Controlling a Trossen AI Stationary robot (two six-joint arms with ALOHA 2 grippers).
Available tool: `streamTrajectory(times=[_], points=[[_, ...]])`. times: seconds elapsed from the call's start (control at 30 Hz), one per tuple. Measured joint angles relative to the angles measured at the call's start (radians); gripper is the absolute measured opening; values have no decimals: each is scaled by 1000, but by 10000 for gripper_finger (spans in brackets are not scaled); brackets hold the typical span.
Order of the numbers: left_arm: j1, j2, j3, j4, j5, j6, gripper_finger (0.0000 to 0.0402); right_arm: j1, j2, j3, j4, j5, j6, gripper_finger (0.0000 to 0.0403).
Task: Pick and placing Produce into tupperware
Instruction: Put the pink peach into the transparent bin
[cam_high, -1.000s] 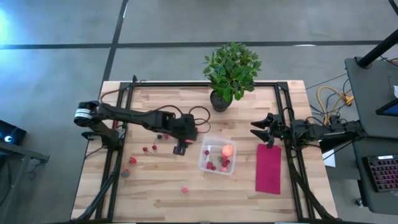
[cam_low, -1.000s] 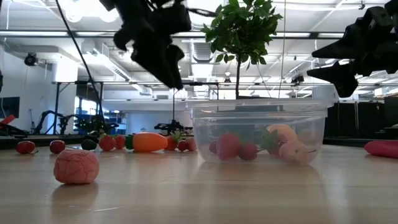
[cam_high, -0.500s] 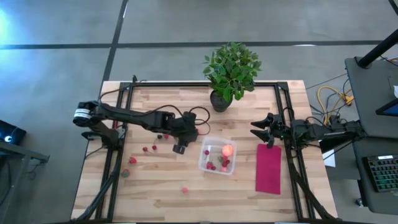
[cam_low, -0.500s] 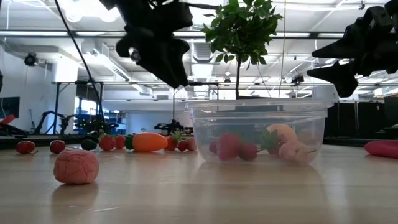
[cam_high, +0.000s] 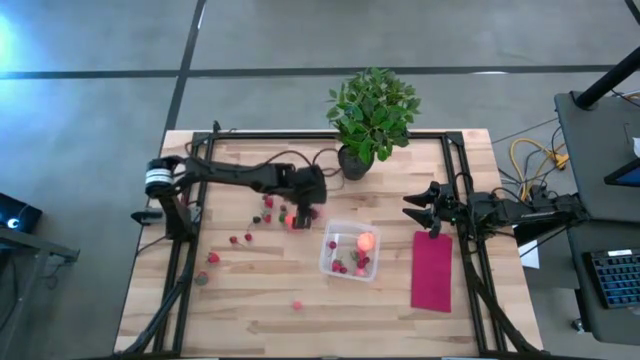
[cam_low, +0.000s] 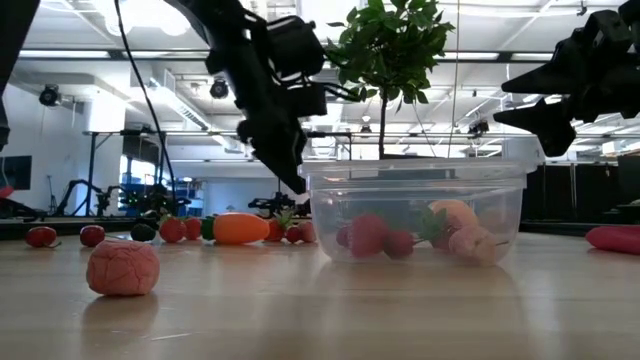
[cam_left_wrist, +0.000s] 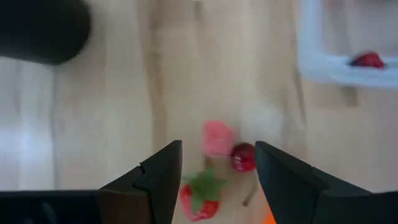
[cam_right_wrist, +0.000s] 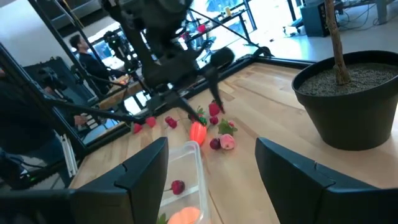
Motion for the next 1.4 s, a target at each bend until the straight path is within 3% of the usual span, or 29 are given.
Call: streamTrajectory(times=[0.2,0.43,1.4], points=[[14,26,60,20,18,-8,187,0,0,0,0,0,0,233],[6,89,66,56,3,-128,187,0,0,0,0,0,0,233],[-13,164,-2,137,-21,-109,187,0,2,0,-1,0,0,233]])
